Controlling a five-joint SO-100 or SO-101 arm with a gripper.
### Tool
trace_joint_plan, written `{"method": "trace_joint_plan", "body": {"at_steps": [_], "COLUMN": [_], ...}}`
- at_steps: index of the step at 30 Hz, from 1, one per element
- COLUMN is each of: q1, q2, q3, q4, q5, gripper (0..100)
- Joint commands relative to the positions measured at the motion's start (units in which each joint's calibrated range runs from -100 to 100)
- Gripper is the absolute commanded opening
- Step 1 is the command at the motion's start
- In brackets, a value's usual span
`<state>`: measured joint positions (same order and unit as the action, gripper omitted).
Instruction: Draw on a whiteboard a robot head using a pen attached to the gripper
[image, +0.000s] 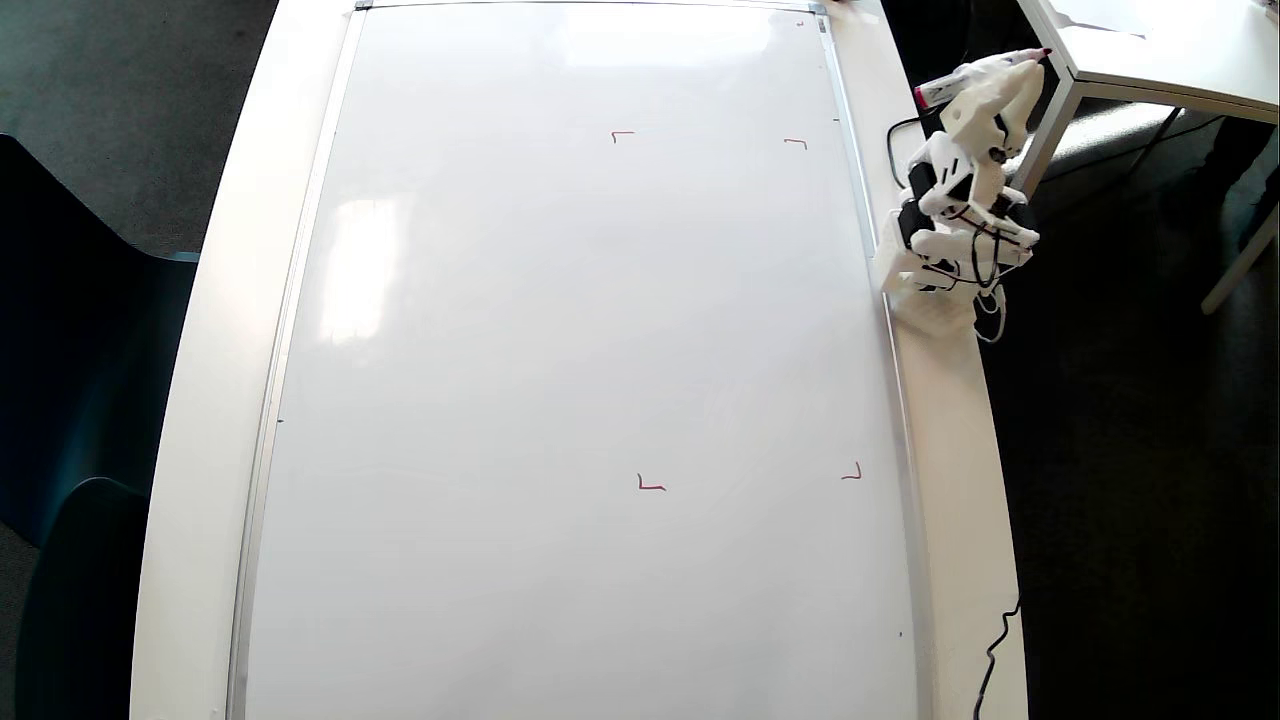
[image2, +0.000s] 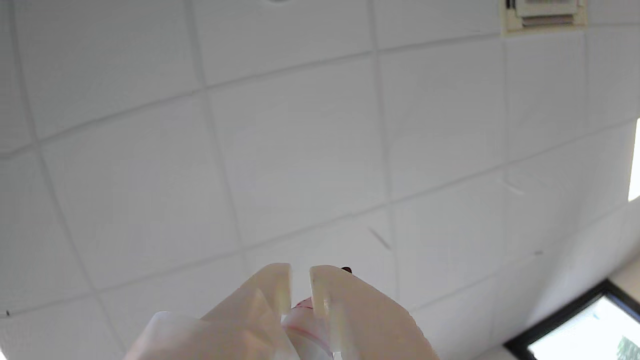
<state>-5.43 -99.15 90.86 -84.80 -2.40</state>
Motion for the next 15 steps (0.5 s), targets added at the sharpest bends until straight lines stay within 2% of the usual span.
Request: {"method": "trace_joint_plan", "body": {"at_steps": [1, 10, 15], "q1": [0.2, 0.0, 0.1], "q2": [0.5, 0.7, 5.6], "q3": [-10.7, -25.2, -31.7], "q4": [12.9, 34.8, 38.6], "q5": [0.4, 0.4, 0.3], "gripper": [1, 1, 1]}}
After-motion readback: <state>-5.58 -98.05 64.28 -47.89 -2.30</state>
